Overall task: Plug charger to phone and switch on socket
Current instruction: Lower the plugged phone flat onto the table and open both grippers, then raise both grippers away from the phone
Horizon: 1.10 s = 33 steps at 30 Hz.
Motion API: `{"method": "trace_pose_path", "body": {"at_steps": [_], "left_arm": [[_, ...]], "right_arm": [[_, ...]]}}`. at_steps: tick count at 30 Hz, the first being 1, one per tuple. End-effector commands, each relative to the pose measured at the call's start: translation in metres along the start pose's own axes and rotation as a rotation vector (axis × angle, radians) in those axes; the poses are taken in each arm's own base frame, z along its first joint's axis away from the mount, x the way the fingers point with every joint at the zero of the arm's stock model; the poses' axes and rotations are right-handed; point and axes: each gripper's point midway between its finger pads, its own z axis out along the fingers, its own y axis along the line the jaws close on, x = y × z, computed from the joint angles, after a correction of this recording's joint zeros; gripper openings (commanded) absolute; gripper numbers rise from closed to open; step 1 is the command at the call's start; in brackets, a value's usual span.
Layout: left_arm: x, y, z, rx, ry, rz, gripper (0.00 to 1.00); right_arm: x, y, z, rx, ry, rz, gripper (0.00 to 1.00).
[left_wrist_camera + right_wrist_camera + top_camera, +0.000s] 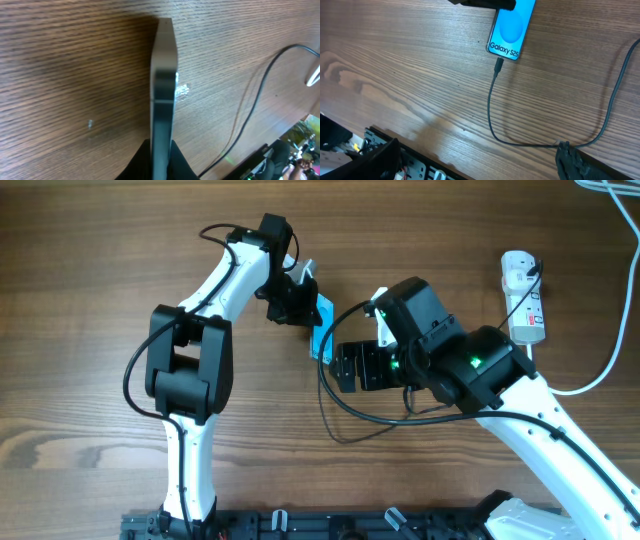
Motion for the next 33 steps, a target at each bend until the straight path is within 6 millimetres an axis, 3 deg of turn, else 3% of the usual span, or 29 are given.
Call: {"method": "trace_pose_path", "body": {"at_steps": [1,3,7,12,19,22,24,25,29,31,33], "left_arm": [[0.000,0.019,0.006,-0.066,0.009,-0.025,0.16],[0.001,0.025,0.005,-0.097,0.010,-0.029,0.28],[0.005,0.035,0.004,-0.158,0.024,-0.042,0.28],[0.011,0.048,0.001,-0.234,0.040,-0.056,0.45],[0.015,0.052,-0.010,-0.267,0.036,-0.094,0.54],[0.007,0.041,-0.044,-0.265,-0.039,-0.091,0.64],[-0.002,0.037,-0.091,-0.340,-0.170,-0.105,0.91],[-0.005,0.031,-0.123,-0.375,-0.269,-0.112,1.00],[-0.003,0.009,-0.189,-0.387,-0.491,-0.135,1.00],[0.001,-0.003,-0.209,-0.369,-0.552,-0.112,1.00],[0.008,-0.011,-0.223,-0.359,-0.587,-0.099,1.00]], "right_arm": [[-0.003,0.002,-0.003,-0.008,0.000,0.010,0.99],[-0.002,0.002,-0.003,-0.006,0.001,0.010,1.00],[-0.006,-0.009,-0.004,0.056,-0.025,0.073,1.00],[-0.008,-0.033,-0.007,0.187,-0.061,0.124,1.00],[-0.011,-0.063,-0.014,0.317,-0.094,0.163,1.00],[-0.023,-0.082,-0.025,0.318,-0.111,0.213,1.00],[-0.044,-0.102,-0.049,0.261,-0.107,0.251,0.99],[-0.056,-0.125,-0.067,0.287,-0.114,0.300,1.00],[-0.095,-0.201,-0.109,0.384,-0.164,0.429,1.00],[-0.111,-0.239,-0.123,0.422,-0.225,0.509,1.00],[-0.120,-0.289,-0.135,0.459,-0.305,0.635,1.00]]}}
